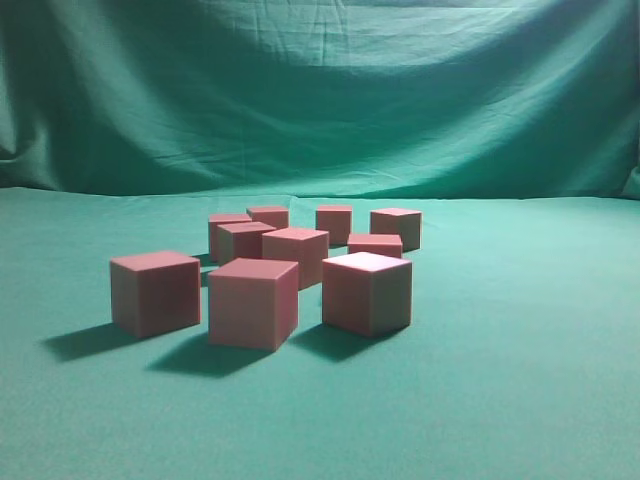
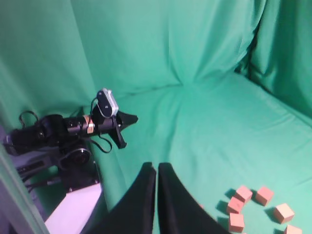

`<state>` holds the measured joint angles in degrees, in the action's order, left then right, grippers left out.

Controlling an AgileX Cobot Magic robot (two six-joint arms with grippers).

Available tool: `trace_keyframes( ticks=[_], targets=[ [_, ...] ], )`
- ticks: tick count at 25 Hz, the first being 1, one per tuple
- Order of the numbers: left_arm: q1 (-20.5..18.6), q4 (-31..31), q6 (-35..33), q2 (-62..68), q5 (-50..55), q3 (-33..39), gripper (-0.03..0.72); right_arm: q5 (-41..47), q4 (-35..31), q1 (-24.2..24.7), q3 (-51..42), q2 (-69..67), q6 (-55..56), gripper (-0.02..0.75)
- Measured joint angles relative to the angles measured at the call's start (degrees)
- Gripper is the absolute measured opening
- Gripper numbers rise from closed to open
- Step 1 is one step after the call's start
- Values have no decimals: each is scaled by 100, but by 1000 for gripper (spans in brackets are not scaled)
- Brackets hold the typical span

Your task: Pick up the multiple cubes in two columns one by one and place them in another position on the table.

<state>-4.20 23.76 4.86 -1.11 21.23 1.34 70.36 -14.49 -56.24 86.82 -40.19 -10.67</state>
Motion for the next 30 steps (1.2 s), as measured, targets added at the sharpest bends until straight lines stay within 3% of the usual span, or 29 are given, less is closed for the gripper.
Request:
trace_keyframes(
  ticks=[10, 14, 21, 28, 29, 30],
  targets=[
    [0, 0, 0, 0, 0, 0, 0, -1589, -1, 0, -1941, 2213, 12, 0],
    [0, 0, 0, 0, 0, 0, 0, -1768, 3, 0, -2532, 2712, 1, 0],
    [0, 0, 0, 0, 0, 0, 0, -1373, -168, 0, -2804, 2836, 37, 0],
    [0, 0, 0, 0, 0, 0, 0, -2898, 521, 0, -4236, 2841, -86, 0],
    [0, 0, 0, 0, 0, 0, 0, -3032, 592, 0, -4499, 2850, -70, 48],
    [0, 0, 0, 0, 0, 0, 0, -3198, 627, 12, -4752, 2879, -30, 48]
  ],
)
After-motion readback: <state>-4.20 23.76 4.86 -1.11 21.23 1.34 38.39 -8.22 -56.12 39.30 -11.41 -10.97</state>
